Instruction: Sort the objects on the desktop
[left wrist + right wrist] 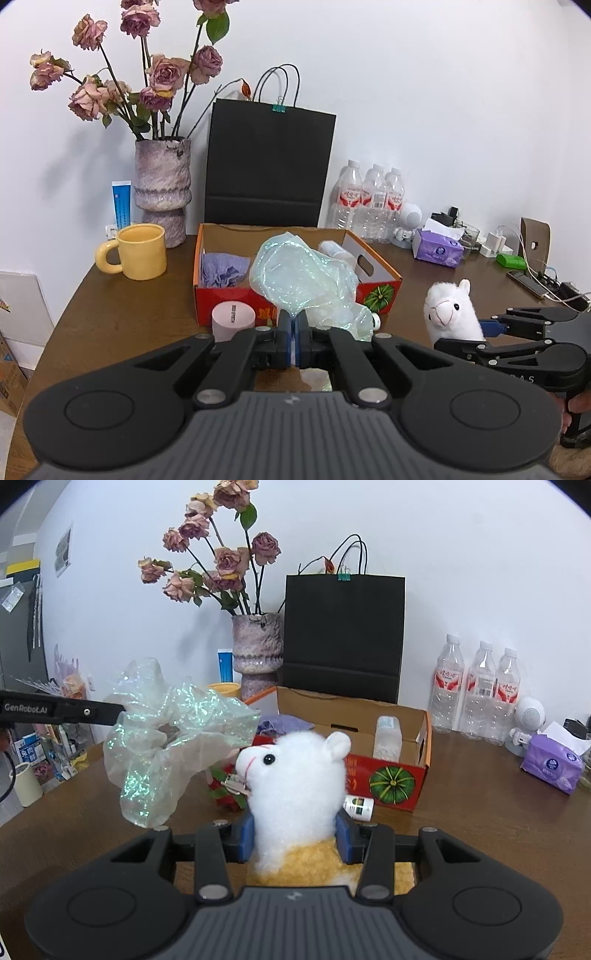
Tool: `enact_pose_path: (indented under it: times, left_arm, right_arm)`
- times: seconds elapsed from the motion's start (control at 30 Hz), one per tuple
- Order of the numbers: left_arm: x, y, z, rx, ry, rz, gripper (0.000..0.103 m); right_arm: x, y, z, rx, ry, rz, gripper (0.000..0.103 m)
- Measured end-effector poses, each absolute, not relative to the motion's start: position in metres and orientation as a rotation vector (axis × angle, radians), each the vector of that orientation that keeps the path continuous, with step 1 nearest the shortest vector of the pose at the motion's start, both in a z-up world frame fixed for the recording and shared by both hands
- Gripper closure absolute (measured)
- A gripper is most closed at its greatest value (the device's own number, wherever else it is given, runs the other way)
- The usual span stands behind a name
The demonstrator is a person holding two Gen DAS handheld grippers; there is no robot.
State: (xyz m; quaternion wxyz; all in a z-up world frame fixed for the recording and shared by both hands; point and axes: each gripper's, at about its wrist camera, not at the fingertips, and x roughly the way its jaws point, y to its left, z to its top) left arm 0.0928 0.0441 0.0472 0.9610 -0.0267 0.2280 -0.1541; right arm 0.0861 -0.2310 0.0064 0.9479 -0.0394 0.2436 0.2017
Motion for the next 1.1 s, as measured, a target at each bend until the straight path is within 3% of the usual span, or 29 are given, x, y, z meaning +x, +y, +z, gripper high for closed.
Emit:
enact_pose_path:
  times: [0.6,1.1]
  left_arm:
    - [0.138,0.041,0.071,-0.078,0.442,-0.252,0.101]
    - [0.227,0.013,0.094,0.004,0.452,-0.18,0.101]
  right_arm:
    - [0.132,-0.234,0.034,-0.069,0.47,0.429,0.062]
    - [0.242,-0.207,0.074,-0.082,0.488,0.377,0.062]
